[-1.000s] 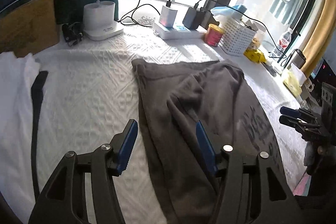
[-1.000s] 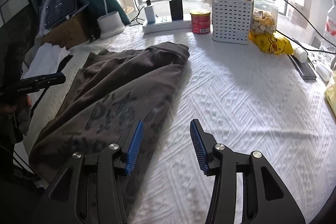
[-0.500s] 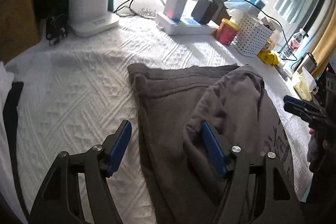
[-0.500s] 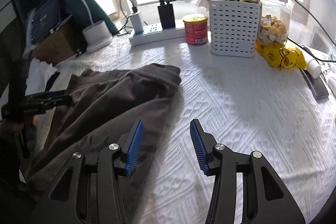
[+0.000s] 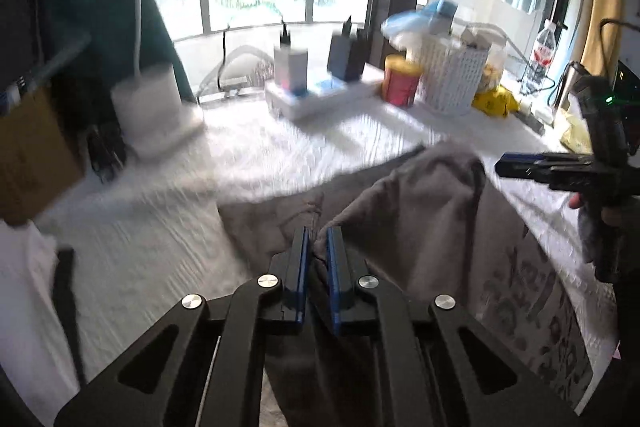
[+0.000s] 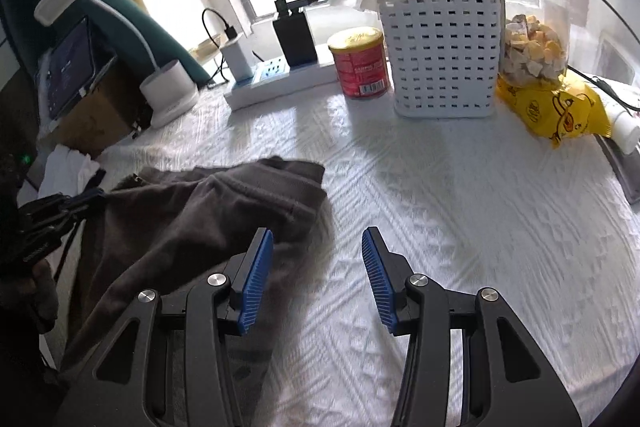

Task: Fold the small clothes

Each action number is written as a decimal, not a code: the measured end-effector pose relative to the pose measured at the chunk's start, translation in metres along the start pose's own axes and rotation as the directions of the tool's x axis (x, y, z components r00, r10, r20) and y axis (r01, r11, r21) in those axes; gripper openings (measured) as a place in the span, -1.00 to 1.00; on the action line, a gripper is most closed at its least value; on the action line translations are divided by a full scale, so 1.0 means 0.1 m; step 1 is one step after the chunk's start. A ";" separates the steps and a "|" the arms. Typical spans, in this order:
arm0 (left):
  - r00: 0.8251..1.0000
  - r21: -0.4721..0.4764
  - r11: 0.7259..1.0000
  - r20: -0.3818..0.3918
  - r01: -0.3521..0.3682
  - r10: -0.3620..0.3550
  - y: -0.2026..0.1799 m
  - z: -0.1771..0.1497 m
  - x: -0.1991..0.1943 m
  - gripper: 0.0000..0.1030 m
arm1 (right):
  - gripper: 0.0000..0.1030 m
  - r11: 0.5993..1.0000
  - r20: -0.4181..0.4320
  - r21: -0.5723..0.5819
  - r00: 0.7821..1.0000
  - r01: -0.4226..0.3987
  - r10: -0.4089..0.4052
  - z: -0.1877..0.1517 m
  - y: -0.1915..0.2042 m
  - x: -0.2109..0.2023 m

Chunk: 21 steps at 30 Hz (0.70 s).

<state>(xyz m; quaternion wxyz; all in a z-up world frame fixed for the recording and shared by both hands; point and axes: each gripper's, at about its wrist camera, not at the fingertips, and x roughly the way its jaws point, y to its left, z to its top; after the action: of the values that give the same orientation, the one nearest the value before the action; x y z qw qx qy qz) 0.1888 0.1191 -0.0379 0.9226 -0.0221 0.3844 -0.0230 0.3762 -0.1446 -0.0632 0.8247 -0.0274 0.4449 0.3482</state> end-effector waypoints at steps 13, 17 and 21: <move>1.000 0.007 1.000 -0.024 -0.019 0.019 0.33 0.19 0.42 -0.90 | -0.64 0.988 -0.039 0.097 0.992 -0.117 0.121 0.12 -0.12 0.40; 1.000 0.006 1.000 -0.025 -0.009 0.009 0.33 0.16 0.45 -0.90 | -0.71 0.993 0.019 0.061 0.995 -0.100 0.099 0.24 -0.10 0.32; 1.000 0.001 1.000 -0.026 -0.002 0.002 0.35 0.15 0.49 -0.90 | -0.72 0.998 0.055 0.007 0.997 -0.063 0.063 0.40 -0.07 0.32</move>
<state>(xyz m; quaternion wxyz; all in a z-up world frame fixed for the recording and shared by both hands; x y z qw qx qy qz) 0.2344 0.1511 -0.0641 0.9177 -0.0209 0.3961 -0.0224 0.4205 -0.1181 -0.0644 0.8252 -0.0004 0.4244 0.3727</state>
